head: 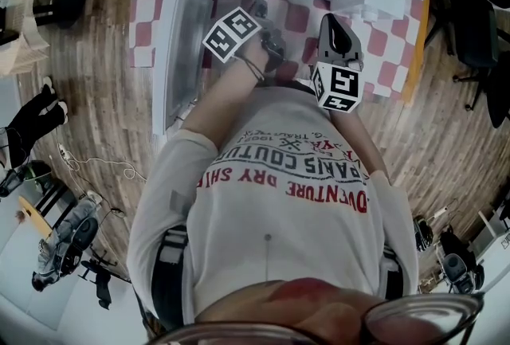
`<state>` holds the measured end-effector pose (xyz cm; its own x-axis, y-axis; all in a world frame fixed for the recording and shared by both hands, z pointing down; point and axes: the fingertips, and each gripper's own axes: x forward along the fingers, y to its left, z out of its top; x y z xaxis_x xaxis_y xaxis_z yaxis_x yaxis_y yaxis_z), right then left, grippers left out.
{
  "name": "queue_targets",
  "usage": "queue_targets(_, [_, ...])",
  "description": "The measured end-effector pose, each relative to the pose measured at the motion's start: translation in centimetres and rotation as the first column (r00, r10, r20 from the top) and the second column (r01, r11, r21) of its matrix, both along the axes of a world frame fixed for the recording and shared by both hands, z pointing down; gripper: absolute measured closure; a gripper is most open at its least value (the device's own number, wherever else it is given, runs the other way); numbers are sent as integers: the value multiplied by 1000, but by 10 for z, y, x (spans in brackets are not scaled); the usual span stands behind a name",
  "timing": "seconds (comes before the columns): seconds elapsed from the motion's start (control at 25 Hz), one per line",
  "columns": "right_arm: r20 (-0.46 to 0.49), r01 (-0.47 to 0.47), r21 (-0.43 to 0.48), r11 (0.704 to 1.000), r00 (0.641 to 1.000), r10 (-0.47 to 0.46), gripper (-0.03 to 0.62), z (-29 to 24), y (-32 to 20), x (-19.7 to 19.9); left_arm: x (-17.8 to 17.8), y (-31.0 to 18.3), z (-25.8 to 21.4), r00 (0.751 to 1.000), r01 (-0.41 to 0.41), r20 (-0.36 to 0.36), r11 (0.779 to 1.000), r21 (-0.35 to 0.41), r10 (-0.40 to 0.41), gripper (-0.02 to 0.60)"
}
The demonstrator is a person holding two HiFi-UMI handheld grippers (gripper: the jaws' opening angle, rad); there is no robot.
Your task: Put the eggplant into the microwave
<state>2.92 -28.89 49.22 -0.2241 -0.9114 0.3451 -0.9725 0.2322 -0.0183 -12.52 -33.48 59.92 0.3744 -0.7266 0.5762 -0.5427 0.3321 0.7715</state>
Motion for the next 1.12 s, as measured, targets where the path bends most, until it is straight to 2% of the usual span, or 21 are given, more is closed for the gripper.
queue_targets(0.12, [10,7,5,1000,1000,-8,568,-1,1,-4,9,9,-18,997,-82,9,995,64,82,548])
queue_targets(0.24, [16,19,25,1000,1000,-19,568,-8,1,-10,16,19,-44,988,-155,22,978,142,154,549])
queue_targets(0.32, [20,24,36,999,999,-25,568,-12,1,-14,19,25,-61,976,-215,72,955,203,204,549])
queue_targets(0.4, [25,32,44,999,999,-33,568,-16,1,-19,21,30,-77,953,-291,169,919,266,253,548])
queue_targets(0.48, [28,42,56,998,999,-44,568,-21,2,-24,21,32,-92,907,-381,315,866,323,281,549])
queue_targets(0.56, [30,54,69,996,998,-56,568,-26,4,-29,20,33,-110,834,-475,480,798,372,273,549])
queue_targets(0.64, [30,64,83,994,997,-67,568,-31,6,-33,20,34,-130,759,-553,605,729,404,240,549])
queue_targets(0.8, [28,83,106,991,996,-87,568,-40,6,-40,24,36,-162,623,-667,767,617,418,155,548])
queue_targets(0.88, [28,92,116,989,995,-96,568,-44,7,-42,27,38,-174,551,-716,829,566,409,97,548])
queue_targets(0.92, [29,96,121,988,995,-100,568,-46,7,-43,28,39,-179,524,-733,849,546,407,70,548])
queue_targets(1.0, [28,106,131,986,994,-110,568,-49,7,-46,30,40,-186,499,-749,866,519,412,34,548])
queue_targets(1.12, [15,120,139,983,992,-123,568,-53,8,-48,30,43,-193,514,-748,858,496,441,11,548])
